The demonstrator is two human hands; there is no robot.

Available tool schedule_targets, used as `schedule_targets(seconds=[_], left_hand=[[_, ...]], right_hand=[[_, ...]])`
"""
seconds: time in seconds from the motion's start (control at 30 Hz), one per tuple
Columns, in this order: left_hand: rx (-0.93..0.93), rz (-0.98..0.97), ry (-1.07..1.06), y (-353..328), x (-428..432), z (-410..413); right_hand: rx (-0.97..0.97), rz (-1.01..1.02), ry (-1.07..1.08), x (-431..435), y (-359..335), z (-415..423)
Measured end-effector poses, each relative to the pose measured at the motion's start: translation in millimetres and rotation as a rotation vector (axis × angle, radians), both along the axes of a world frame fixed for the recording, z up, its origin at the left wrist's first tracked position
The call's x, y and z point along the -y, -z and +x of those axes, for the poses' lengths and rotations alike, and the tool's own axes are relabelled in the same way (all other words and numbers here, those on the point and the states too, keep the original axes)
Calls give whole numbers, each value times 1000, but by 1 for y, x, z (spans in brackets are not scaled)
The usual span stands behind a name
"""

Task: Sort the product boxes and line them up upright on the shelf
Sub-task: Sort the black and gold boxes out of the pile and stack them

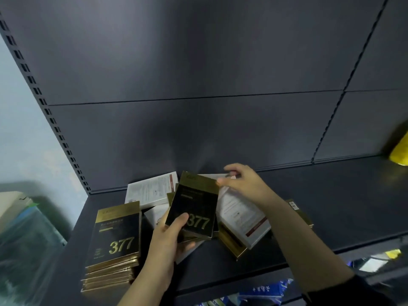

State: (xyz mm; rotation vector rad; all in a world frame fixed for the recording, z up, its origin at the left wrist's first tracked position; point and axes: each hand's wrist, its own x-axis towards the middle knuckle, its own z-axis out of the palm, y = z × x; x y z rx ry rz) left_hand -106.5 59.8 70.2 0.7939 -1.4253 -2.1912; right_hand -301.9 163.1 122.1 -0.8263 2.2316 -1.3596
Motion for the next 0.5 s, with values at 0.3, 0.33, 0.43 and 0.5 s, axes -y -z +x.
schedule_targets(seconds=[0.3,0.33,0.43,0.5], left_hand=[[-43,105,-11,8,-5,-17],[-53,119,-8,8,-4,-19],[-77,138,-11,7,-3,-20],[-103,127,3,5,-2,-19]], right_hand=[[-215,1020,-149,-119,62,-80],[-250,1092,-203,-120,68,-80],[-401,1098,-215,-116,76,-82],[-508,1163,-167,-114,68,-86]])
